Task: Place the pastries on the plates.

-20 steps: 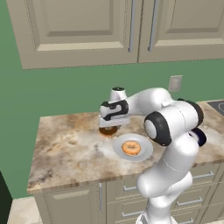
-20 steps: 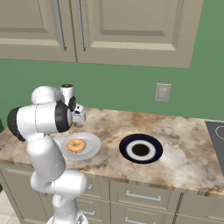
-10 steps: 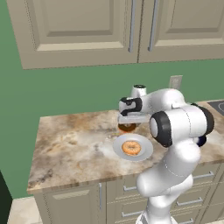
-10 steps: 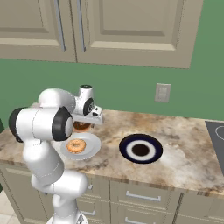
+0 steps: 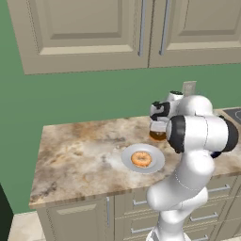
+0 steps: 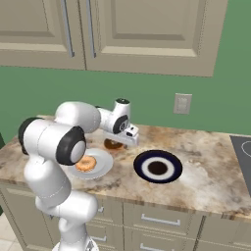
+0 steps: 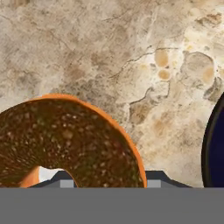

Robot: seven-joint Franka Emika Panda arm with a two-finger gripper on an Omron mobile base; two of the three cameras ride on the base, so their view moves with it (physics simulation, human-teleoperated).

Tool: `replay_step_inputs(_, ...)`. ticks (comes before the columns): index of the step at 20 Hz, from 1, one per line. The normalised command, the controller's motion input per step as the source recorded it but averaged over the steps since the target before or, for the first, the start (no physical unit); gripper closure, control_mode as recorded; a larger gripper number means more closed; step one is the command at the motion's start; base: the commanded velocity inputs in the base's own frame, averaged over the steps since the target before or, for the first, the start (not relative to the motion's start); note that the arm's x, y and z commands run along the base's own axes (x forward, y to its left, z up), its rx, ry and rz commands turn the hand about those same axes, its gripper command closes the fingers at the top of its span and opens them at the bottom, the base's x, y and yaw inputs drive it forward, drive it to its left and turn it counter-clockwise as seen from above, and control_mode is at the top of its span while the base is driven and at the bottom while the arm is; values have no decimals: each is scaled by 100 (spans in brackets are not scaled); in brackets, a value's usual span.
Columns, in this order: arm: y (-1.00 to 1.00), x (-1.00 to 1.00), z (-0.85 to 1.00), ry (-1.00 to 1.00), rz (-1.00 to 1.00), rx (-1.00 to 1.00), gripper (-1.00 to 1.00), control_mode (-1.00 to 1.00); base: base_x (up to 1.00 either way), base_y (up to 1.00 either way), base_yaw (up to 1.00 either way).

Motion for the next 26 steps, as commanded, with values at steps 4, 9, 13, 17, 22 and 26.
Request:
replay_step_inputs(4, -100, -31, -1, 3, -21, 3, 100, -100, 0, 0, 0)
replay_step_inputs(9, -100, -14, 0, 12, -16, 0, 100, -100, 0, 0, 0)
replay_step_inputs(13, -90, 3, -1, 11, -12, 0, 100, -100, 0, 0, 0)
replay_step_inputs(17, -41, 3, -7, 6, -4, 0, 100, -100, 0, 0, 0)
replay_step_inputs(22, -39, -7, -28, 1, 0, 3, 100, -100, 0, 0, 0)
replay_step_inputs(26, -33, -6, -41, 0, 0, 2, 100, -100, 0, 0, 0)
